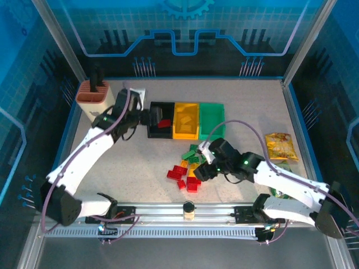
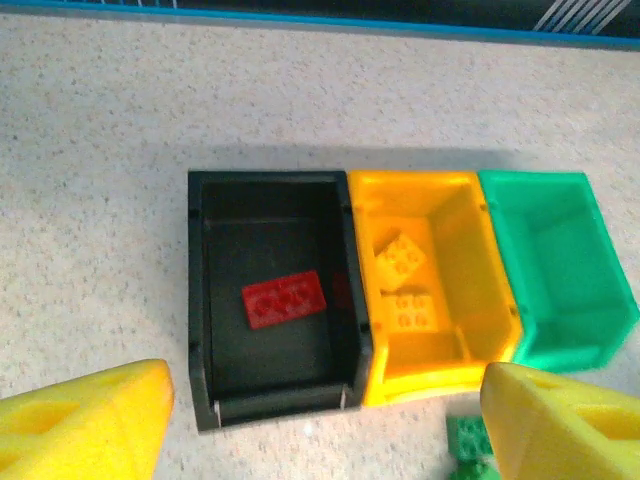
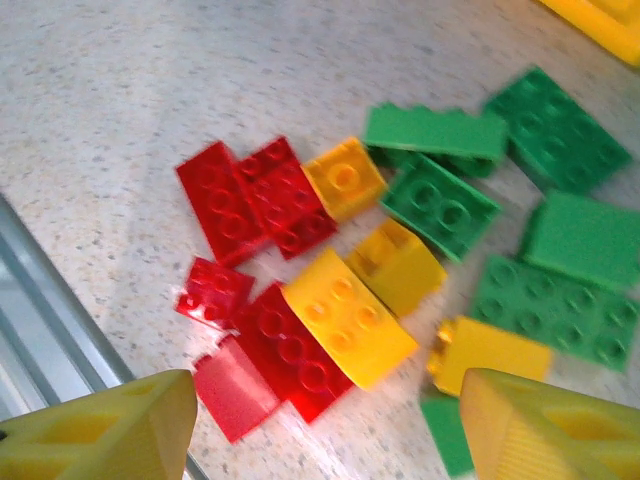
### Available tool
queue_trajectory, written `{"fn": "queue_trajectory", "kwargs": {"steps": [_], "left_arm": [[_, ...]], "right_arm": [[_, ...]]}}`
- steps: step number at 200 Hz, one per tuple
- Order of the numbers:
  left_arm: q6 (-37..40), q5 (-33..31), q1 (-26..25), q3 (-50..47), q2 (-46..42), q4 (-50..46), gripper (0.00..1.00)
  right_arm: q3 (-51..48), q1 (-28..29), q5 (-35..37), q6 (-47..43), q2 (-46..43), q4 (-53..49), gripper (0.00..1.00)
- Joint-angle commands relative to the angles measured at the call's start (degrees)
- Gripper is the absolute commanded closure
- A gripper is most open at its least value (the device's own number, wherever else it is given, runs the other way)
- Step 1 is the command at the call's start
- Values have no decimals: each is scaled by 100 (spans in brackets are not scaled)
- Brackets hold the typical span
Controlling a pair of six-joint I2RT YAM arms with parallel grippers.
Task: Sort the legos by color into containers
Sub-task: Pick up the lego from the bottom-center of the table.
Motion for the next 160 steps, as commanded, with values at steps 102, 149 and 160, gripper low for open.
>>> {"fn": "queue_trajectory", "kwargs": {"steps": [102,149,160], "left_arm": [[-1042,247,-452,-2053,-4201,-1587,20],[-1038,156,-450,-2048,-4472,-1599,20],[-1045,169,-450,-2085,-4481,-1598,20]], "right_arm": [[3585,1064,284,-2085,4362,-1497,23],[4271,1147,581,-2212,5283,-1916,26],[4330,1159,534,-2228,5367,-1970,27]]}}
